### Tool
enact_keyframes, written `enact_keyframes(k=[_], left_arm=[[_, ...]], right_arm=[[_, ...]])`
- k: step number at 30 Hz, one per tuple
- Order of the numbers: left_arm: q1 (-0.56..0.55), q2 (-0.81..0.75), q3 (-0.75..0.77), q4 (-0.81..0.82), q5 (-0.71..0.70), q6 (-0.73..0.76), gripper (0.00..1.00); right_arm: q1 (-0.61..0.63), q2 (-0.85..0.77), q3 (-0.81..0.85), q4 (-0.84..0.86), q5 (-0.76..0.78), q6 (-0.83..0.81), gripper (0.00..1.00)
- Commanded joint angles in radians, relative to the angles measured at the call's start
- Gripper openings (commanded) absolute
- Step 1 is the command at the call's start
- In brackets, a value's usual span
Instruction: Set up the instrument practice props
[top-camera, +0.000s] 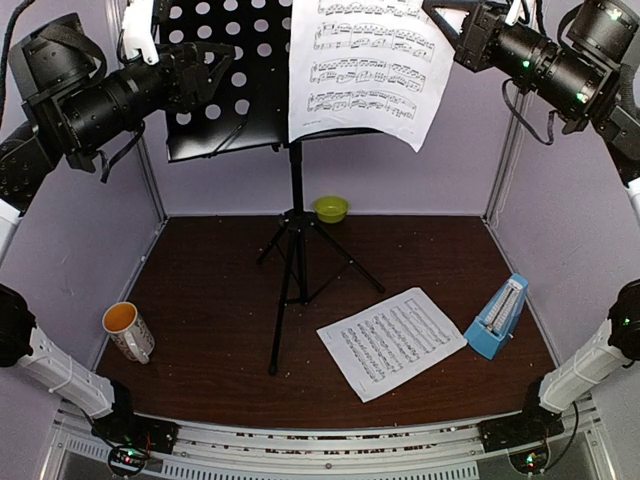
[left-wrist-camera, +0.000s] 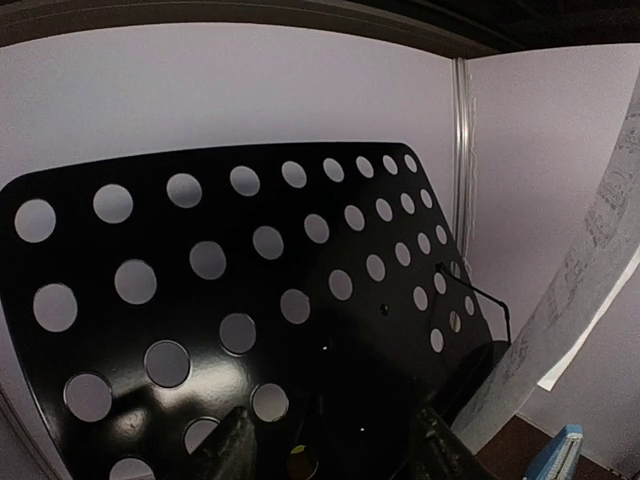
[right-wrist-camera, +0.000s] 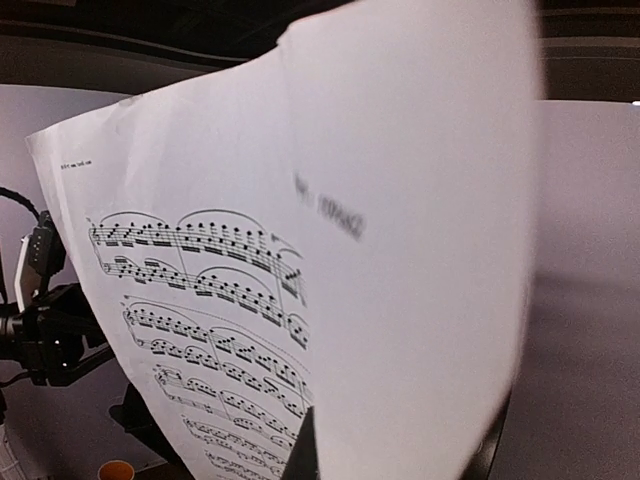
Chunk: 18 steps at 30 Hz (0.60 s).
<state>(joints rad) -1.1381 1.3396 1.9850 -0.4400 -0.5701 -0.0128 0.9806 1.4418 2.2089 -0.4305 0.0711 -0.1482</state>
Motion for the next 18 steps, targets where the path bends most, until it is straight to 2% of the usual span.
enact_keyframes(k=[1, 6, 12, 18], left_arm=[[-0.003, 0.02, 0.01, -0.104, -0.016, 0.013, 0.54], [-0.003, 0.018, -0.014, -0.17, 0.001, -0.017, 0.55], [-0.008, 0.045, -0.014, -0.215, 0.003, -0.025, 0.63], [-0.008, 0.08, 0.002, -0.243, -0.033, -0.013, 0.63]], right_arm=[[-0.038, 0.035, 0.035, 0.037, -0.019, 0.029, 0.0], [-0.054, 0.067, 0.054, 0.057, -0.036, 0.04, 0.0], [-0.055, 0.115, 0.115, 0.076, -0.017, 0.048, 0.0], [-0.054, 0.141, 0.134, 0.098, 0.014, 0.064, 0.0]])
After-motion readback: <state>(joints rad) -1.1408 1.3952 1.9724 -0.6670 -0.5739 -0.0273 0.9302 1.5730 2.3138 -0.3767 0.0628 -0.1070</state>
